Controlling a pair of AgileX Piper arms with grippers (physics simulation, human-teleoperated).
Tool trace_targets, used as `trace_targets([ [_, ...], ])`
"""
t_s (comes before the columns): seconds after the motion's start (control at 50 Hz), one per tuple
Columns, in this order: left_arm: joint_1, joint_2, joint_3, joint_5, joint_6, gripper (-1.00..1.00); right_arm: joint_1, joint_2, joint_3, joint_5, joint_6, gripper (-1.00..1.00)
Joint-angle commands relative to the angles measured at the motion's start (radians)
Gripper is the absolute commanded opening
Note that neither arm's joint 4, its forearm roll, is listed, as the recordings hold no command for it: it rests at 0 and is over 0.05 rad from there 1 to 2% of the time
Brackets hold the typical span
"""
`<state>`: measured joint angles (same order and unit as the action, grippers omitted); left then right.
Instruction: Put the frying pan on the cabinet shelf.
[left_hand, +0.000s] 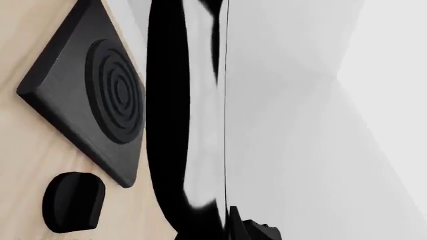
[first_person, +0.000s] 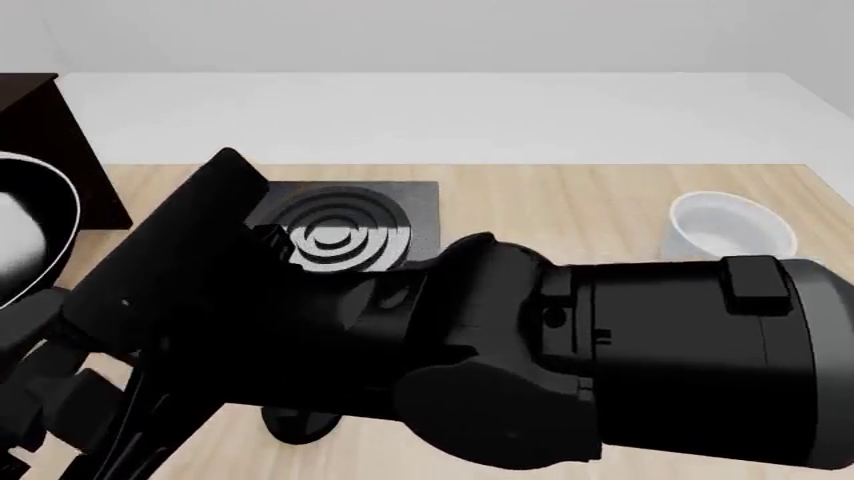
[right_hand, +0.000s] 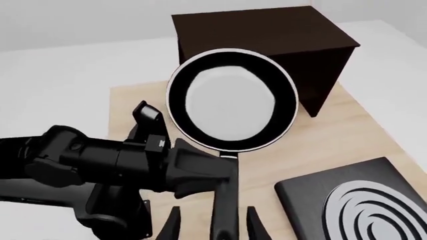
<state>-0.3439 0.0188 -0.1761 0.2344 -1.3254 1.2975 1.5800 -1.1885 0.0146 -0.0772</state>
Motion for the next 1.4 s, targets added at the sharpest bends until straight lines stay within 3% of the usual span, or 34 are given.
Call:
trace_targets([
  [0.02, 0.039, 0.009, -0.001, 0.022, 0.015, -1.0, 0.025, -0.052, 0.026, 0.009, 0.014, 1.0],
  [0.26, 0.035, 0.011, -0.006, 0.024, 0.024, -1.0, 0.011, -0.079, 0.047, 0.021, 0.026, 1.0],
  [0.44, 0.034, 0.012, -0.008, 0.024, 0.03, -1.0, -0.058, -0.192, 0.096, 0.047, 0.021, 1.0],
  [0.54, 0.031, 0.01, -0.009, 0.026, 0.032, -1.0, -0.124, -0.282, 0.141, 0.067, 0.018, 1.0],
  [0.78, 0.011, 0.008, -0.006, 0.026, 0.038, -1.0, -0.29, -0.489, 0.302, 0.07, 0.075, 1.0],
  [1.02, 0.004, 0.01, 0.004, 0.018, 0.039, -1.0, -0.475, -0.725, 0.425, 0.135, 0.102, 1.0],
  [1.06, 0.003, 0.01, 0.006, 0.016, 0.039, -1.0, -0.483, -0.739, 0.436, 0.138, 0.095, 1.0],
  [1.22, 0.001, 0.012, 0.008, 0.015, 0.04, -1.0, -0.662, -0.96, 0.524, 0.192, 0.086, 1.0],
  [1.26, 0.001, 0.015, 0.011, 0.011, 0.041, -1.0, -0.679, -0.965, 0.541, 0.203, 0.062, 1.0],
  [1.4, 0.008, 0.036, -0.004, 0.004, 0.054, -1.0, -0.759, -1.093, 0.566, 0.272, 0.101, 1.0],
])
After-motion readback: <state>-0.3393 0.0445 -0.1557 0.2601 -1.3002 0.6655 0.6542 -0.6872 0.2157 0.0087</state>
